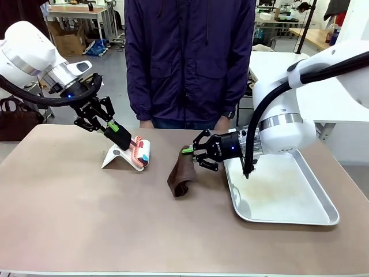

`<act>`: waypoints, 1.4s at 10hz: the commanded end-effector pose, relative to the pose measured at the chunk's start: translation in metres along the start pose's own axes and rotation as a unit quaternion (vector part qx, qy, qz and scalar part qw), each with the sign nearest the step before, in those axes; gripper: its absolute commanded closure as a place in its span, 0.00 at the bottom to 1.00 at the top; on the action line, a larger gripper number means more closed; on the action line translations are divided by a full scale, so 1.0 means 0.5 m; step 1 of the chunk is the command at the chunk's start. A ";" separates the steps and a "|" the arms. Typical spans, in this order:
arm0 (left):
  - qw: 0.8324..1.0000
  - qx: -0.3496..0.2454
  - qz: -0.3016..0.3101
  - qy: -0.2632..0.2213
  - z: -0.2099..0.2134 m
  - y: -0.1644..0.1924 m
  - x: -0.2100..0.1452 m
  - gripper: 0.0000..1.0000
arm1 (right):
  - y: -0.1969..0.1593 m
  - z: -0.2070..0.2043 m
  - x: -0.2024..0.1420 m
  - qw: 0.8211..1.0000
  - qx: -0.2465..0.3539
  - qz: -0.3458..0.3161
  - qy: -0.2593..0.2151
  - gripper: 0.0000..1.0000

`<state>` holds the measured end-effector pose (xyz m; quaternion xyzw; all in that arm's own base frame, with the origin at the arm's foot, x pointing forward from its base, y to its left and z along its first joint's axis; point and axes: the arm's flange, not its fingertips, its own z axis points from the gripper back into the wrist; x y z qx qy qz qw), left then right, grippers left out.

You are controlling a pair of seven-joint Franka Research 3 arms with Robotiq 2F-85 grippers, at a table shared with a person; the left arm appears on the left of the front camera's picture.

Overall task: Clean the surface of the table.
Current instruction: Return the Lint Roller and towel to their original positions.

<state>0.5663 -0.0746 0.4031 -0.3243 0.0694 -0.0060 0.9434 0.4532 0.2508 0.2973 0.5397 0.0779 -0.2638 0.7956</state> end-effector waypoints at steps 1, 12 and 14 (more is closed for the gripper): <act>1.000 0.004 -0.009 0.007 -0.001 0.009 -0.014 0.00 | 0.018 -0.009 0.005 1.000 -0.021 -0.010 -0.013 0.10; 0.999 0.009 -0.034 0.016 0.116 0.014 -0.169 0.00 | 0.048 0.082 -0.046 0.961 -0.223 0.100 -0.125 0.00; 0.997 -0.018 -0.073 0.018 0.149 0.024 -0.230 0.00 | 0.066 0.148 -0.058 0.977 -0.170 0.102 -0.083 0.00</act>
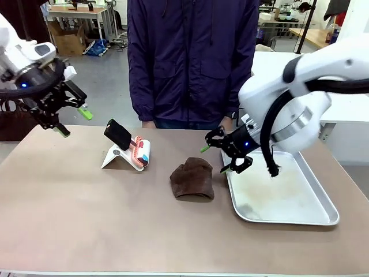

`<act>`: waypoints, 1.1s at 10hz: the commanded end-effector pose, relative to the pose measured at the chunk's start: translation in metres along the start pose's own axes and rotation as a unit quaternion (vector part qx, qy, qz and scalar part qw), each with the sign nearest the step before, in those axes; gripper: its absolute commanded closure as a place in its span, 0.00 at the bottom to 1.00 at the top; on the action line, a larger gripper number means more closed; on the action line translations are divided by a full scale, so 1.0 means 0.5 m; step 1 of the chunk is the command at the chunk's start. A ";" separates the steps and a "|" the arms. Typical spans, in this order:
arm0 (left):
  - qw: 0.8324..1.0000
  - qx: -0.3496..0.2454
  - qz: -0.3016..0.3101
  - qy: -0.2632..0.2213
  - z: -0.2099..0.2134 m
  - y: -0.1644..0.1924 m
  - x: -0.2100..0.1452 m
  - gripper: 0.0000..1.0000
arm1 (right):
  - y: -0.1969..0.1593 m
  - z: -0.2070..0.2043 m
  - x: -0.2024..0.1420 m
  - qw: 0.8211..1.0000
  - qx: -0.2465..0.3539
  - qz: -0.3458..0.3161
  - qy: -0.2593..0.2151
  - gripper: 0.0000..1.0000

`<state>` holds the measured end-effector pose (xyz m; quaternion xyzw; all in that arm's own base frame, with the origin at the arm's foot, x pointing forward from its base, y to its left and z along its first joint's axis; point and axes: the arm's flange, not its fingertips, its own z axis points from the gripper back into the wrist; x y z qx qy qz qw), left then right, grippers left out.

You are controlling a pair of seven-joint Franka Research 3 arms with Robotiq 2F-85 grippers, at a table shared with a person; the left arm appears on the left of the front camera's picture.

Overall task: Clean the surface of the table.
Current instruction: Return the Lint Roller and towel to their original positions.

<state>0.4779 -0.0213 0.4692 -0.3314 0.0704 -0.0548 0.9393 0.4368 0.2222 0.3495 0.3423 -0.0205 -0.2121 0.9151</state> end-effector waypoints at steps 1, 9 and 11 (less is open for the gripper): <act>0.998 -0.032 -0.051 0.005 0.018 0.021 -0.062 0.00 | -0.022 0.080 0.012 0.996 0.061 -0.008 0.065 0.00; 0.969 -0.227 -0.063 -0.071 0.105 0.224 -0.272 0.02 | -0.301 0.383 -0.014 0.894 0.270 0.231 0.272 0.00; 0.939 -0.303 -0.051 -0.152 0.132 0.305 -0.292 0.02 | -0.367 0.417 -0.010 0.862 0.402 0.218 0.221 0.00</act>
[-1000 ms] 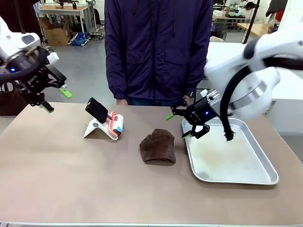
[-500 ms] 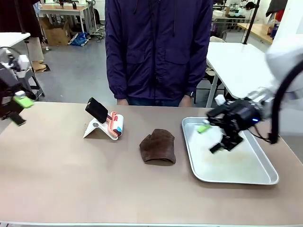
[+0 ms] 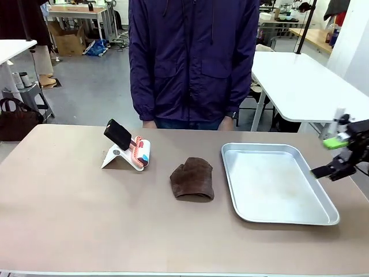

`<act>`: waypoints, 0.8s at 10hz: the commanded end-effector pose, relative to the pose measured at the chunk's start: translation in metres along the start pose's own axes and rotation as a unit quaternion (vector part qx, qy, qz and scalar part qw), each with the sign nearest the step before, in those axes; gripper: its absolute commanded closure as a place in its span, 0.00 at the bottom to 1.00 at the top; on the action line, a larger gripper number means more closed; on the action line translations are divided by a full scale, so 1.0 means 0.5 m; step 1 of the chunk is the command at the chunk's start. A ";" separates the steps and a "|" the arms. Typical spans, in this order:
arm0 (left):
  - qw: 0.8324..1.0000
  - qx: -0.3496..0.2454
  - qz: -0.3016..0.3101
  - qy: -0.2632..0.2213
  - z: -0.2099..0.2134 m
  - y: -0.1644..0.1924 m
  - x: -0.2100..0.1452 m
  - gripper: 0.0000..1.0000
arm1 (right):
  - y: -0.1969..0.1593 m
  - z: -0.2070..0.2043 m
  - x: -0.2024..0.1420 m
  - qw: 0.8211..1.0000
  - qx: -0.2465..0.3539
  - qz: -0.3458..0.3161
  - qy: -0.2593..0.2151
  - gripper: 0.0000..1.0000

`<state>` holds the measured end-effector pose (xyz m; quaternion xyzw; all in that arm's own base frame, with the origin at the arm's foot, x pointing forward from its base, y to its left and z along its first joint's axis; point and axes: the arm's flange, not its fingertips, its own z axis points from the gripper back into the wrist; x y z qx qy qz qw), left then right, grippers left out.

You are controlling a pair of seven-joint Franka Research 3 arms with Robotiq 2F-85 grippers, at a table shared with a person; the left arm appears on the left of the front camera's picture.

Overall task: Clean the surface of the table.
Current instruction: Return the Lint Roller and towel to their original positions.

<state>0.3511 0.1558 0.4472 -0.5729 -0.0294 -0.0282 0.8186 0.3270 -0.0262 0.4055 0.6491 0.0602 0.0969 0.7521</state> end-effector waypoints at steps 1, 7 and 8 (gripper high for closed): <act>0.993 -0.080 -0.032 -0.076 0.027 0.046 0.009 0.02 | -0.041 0.007 -0.015 0.992 0.102 0.042 -0.065 0.00; 0.990 -0.087 -0.008 -0.109 0.063 0.071 -0.002 0.02 | -0.049 0.047 -0.016 0.983 0.135 0.019 -0.123 0.00; 0.990 -0.087 -0.008 -0.109 0.063 0.071 -0.002 0.02 | -0.049 0.047 -0.016 0.983 0.135 0.019 -0.123 0.00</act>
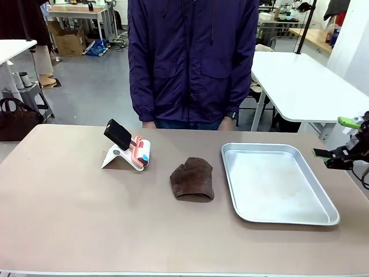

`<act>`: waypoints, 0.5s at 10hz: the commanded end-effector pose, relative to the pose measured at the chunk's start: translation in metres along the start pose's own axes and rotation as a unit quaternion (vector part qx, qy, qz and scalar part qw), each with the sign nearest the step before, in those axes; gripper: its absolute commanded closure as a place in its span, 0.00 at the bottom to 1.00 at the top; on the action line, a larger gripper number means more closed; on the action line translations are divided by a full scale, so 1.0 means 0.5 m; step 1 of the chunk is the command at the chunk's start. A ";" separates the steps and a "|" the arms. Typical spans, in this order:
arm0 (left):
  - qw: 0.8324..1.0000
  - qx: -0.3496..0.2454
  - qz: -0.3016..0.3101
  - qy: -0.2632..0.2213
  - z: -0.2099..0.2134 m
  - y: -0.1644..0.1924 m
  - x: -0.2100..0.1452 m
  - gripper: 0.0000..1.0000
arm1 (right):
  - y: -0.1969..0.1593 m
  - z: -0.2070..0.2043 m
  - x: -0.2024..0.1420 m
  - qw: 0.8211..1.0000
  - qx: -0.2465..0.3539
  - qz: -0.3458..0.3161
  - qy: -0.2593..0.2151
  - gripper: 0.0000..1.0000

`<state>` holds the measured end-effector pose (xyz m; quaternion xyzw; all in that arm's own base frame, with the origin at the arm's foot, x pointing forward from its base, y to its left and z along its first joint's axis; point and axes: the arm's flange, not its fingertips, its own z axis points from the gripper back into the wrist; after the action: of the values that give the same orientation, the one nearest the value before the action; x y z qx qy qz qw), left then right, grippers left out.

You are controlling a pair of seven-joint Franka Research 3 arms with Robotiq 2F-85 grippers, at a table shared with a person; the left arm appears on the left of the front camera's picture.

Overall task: Clean the surface of the table.
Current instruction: Return the Lint Roller and towel to their original positions.

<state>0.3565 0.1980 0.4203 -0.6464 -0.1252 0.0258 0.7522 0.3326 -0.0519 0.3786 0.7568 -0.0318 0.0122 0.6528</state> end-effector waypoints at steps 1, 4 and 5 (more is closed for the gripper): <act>1.000 0.007 0.002 0.004 0.002 -0.009 -0.007 0.02 | 0.014 0.002 -0.012 1.000 -0.005 0.006 0.007 0.00; 1.000 0.007 0.002 0.004 0.002 -0.009 -0.007 0.02 | 0.014 0.002 -0.012 1.000 -0.005 0.006 0.007 0.00; 1.000 0.007 0.002 0.004 0.002 -0.009 -0.007 0.02 | 0.014 0.002 -0.012 1.000 -0.005 0.006 0.007 0.00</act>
<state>0.3549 0.1986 0.4214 -0.6439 -0.1243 0.0245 0.7545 0.3303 -0.0537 0.3809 0.7527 -0.0319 0.0159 0.6574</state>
